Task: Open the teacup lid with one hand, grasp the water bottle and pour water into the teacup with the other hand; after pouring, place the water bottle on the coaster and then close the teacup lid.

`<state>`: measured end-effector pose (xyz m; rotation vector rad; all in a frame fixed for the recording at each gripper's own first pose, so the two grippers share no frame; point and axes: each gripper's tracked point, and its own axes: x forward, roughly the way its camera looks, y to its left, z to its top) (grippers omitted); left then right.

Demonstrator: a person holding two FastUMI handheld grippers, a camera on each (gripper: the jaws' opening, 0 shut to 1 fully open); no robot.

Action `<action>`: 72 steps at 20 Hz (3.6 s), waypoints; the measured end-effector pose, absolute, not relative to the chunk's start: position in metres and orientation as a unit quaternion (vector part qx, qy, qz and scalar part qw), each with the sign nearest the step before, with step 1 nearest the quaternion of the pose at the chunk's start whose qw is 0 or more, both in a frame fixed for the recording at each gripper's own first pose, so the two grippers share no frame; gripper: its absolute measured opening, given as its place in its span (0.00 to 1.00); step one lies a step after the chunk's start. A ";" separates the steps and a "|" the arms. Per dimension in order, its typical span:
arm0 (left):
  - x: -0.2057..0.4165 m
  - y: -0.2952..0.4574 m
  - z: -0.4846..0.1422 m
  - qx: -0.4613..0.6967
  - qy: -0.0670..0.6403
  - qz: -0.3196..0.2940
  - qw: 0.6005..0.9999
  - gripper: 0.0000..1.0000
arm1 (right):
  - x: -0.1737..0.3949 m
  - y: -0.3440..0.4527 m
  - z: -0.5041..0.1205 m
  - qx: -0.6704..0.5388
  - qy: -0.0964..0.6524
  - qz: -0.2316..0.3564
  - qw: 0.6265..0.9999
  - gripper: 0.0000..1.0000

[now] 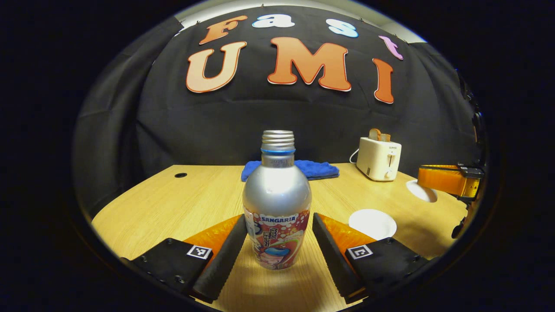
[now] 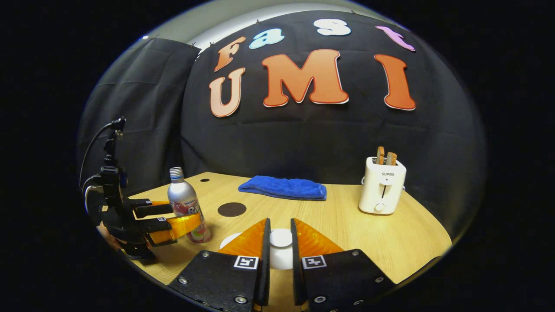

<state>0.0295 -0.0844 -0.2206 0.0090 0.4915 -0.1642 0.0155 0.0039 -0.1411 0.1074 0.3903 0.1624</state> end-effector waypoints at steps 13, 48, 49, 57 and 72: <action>0.045 -0.085 -0.206 0.132 0.228 -0.078 0.961 0.78 | 0.003 -0.048 -0.144 0.067 0.196 0.040 0.977 0.22; 0.071 -0.096 -0.195 0.700 0.081 -0.133 0.697 0.82 | -0.023 -0.111 -0.157 0.089 0.195 0.011 0.977 0.22; 0.070 -0.099 -0.194 0.708 0.075 -0.136 0.688 0.86 | -0.023 -0.112 -0.156 0.089 0.193 0.009 0.977 0.22; 0.074 -0.109 -0.184 0.763 0.038 -0.151 0.628 0.82 | -0.026 -0.113 -0.155 0.088 0.194 0.010 0.977 0.22; 0.089 -0.123 -0.160 0.814 -0.014 -0.167 0.557 0.83 | -0.030 -0.114 -0.154 0.085 0.193 0.013 0.977 0.22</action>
